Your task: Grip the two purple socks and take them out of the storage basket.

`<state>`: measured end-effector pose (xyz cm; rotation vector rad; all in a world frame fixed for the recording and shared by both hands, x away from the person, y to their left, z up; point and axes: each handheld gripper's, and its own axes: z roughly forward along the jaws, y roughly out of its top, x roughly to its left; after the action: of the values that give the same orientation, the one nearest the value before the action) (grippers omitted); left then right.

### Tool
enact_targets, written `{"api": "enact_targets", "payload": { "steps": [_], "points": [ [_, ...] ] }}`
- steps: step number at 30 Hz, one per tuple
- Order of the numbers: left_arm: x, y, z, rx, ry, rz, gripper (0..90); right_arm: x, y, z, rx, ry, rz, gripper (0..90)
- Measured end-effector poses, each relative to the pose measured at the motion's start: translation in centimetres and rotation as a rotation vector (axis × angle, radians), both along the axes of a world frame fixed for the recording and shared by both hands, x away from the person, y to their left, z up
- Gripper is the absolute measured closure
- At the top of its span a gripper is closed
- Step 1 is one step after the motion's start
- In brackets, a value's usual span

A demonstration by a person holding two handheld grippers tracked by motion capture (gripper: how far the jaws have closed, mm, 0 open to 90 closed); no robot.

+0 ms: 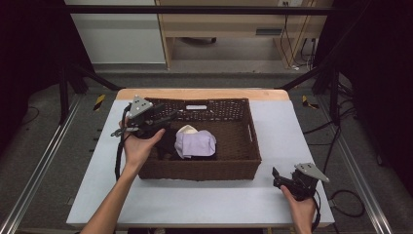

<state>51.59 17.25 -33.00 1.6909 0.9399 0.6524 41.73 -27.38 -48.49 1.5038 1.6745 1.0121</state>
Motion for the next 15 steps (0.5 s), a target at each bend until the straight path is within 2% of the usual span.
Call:
{"api": "enact_targets", "payload": {
  "steps": [9, 15],
  "points": [
    [2.1, -1.6, -2.4, 0.066, 0.057, -0.001, 44.7, 0.0, 0.0, 0.0, -0.002, 0.000, -0.003, 4.5],
    [2.6, -2.5, -4.0, 0.099, 0.087, -0.004, 44.7, 0.0, 0.0, 0.0, -0.006, 0.002, -0.001, 4.5]
  ]
}}
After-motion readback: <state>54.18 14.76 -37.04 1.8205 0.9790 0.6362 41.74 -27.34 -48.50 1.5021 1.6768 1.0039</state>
